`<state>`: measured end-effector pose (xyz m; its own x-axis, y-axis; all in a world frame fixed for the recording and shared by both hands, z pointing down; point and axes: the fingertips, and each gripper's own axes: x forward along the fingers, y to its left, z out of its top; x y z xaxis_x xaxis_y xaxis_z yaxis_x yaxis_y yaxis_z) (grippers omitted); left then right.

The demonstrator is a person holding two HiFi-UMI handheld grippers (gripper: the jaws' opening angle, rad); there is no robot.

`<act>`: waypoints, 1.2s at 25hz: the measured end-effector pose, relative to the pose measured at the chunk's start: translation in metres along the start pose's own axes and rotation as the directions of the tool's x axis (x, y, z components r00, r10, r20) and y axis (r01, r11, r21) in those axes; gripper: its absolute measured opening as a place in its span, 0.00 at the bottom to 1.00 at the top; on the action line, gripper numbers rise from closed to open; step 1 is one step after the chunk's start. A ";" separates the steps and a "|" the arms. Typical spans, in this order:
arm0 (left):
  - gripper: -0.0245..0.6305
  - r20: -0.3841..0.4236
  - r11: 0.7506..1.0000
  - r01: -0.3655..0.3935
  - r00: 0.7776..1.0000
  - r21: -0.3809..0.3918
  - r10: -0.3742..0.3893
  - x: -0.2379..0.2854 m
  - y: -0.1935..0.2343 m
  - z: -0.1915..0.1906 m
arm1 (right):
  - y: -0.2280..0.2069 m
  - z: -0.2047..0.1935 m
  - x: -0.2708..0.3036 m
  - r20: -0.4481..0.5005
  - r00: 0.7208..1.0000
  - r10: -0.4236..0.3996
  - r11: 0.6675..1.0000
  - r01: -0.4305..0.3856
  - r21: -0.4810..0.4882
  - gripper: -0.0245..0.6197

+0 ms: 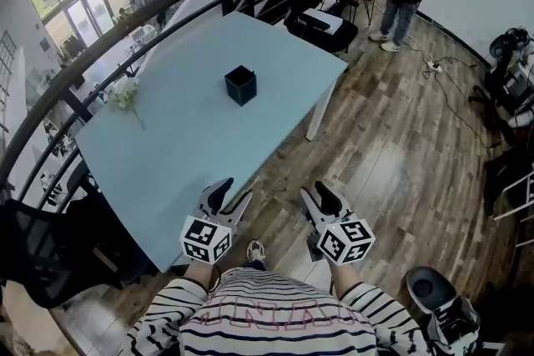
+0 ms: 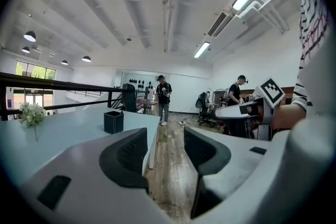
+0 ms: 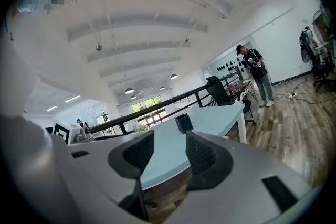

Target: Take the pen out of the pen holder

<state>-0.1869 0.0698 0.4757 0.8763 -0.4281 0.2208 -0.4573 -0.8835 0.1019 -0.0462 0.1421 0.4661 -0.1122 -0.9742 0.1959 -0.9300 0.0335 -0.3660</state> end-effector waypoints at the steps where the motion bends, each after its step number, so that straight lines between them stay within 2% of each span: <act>1: 0.34 -0.001 1.000 0.005 1.000 0.001 -0.005 0.008 0.008 0.004 | -0.003 0.004 0.011 0.001 1.000 -0.003 1.000 0.003 0.002 0.35; 11: 0.34 -0.013 0.998 0.057 0.998 0.018 -0.056 0.063 0.083 0.022 | -0.016 0.024 0.095 0.017 0.999 -0.042 0.999 0.041 0.022 0.35; 18: 0.34 -0.031 0.999 0.037 0.999 0.002 -0.037 0.101 0.113 0.018 | -0.043 0.026 0.132 -0.009 0.999 -0.042 0.999 0.043 0.028 0.35; 23: 0.34 -0.039 1.000 -0.015 0.999 -0.009 0.015 0.132 0.125 0.018 | -0.073 0.038 0.158 -0.028 1.000 -0.005 1.000 0.005 0.023 0.35; 30: 0.34 -0.045 0.989 -0.147 0.988 -0.035 0.145 0.179 0.144 0.027 | -0.117 0.056 0.203 -0.098 0.989 0.111 0.994 -0.111 0.007 0.35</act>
<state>-0.0915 -0.1390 0.5040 0.7931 -0.5428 0.2763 -0.5859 -0.8038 0.1026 0.0599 -0.0720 0.4978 -0.2487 -0.9378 0.2421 -0.9093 0.1399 -0.3920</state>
